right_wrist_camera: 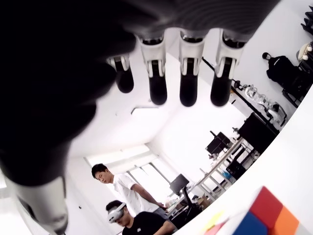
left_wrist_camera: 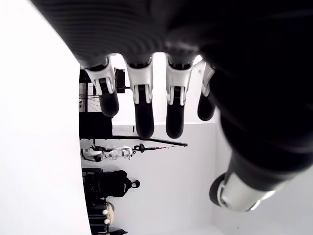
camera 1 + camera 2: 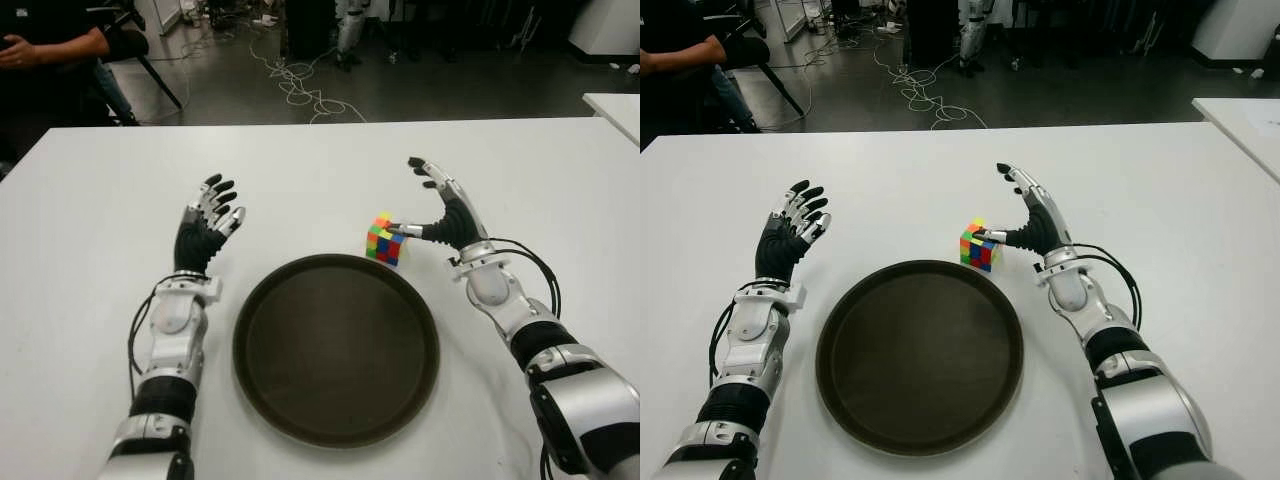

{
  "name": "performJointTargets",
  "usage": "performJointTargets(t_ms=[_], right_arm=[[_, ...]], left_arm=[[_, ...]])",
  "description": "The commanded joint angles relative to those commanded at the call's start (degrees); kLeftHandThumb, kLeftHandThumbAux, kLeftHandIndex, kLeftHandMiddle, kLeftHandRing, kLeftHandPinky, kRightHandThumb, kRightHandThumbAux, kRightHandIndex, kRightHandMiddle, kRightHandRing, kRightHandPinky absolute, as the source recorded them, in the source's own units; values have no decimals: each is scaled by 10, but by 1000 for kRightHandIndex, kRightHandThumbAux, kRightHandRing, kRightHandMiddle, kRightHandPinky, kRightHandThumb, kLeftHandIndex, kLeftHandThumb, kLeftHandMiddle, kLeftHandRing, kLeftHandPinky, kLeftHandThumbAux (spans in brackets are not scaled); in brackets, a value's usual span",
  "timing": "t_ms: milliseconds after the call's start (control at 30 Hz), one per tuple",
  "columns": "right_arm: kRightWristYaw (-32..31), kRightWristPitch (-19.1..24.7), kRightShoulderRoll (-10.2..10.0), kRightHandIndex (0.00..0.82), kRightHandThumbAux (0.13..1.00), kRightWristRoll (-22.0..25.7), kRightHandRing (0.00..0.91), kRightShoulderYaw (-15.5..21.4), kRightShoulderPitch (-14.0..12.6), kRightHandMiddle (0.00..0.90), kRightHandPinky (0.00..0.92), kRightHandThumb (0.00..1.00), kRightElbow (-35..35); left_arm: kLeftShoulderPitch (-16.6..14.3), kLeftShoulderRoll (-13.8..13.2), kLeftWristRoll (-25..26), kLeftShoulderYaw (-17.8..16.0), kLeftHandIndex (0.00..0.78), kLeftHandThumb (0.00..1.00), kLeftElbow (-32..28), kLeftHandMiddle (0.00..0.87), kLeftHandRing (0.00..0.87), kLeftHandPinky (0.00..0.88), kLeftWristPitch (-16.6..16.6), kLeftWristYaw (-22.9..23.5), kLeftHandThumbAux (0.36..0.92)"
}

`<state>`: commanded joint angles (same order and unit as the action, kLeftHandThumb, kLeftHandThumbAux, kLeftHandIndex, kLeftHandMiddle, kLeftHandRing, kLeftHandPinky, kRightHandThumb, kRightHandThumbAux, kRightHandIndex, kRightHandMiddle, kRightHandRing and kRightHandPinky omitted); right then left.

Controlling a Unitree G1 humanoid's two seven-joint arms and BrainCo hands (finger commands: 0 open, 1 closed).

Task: Pick up the Rubik's Cube and put it in the plate

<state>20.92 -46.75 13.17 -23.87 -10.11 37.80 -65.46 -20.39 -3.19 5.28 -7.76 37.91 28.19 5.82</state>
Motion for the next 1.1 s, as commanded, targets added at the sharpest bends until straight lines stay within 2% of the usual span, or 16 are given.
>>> performJointTargets(t_ms=[100, 300, 467, 867, 1100], right_arm=[[11, 2, 2, 100, 758, -7, 159, -5, 0, 113, 237, 0, 2], [25, 20, 7, 78, 741, -27, 134, -20, 1, 109, 161, 0, 6], [25, 38, 13, 57, 713, -44, 112, -34, 3, 93, 140, 0, 11], [-9, 79, 27, 22, 617, -62, 57, -63, 0, 50, 81, 0, 37], [-26, 103, 35, 18, 581, -78, 46, -80, -3, 43, 58, 0, 54]], left_arm=[[1, 1, 1, -1, 139, 5, -1, 195, 160, 100, 2, 0, 722], [1, 2, 1, -1, 138, 1, -3, 187, 150, 92, -2, 0, 732], [2, 2, -3, 0, 140, 6, -4, 193, 153, 100, -1, -5, 732], [7, 1, -8, 5, 134, 0, -20, 189, 153, 89, -13, -9, 729], [7, 3, -1, 3, 135, 0, -18, 191, 154, 91, -8, -3, 725]])
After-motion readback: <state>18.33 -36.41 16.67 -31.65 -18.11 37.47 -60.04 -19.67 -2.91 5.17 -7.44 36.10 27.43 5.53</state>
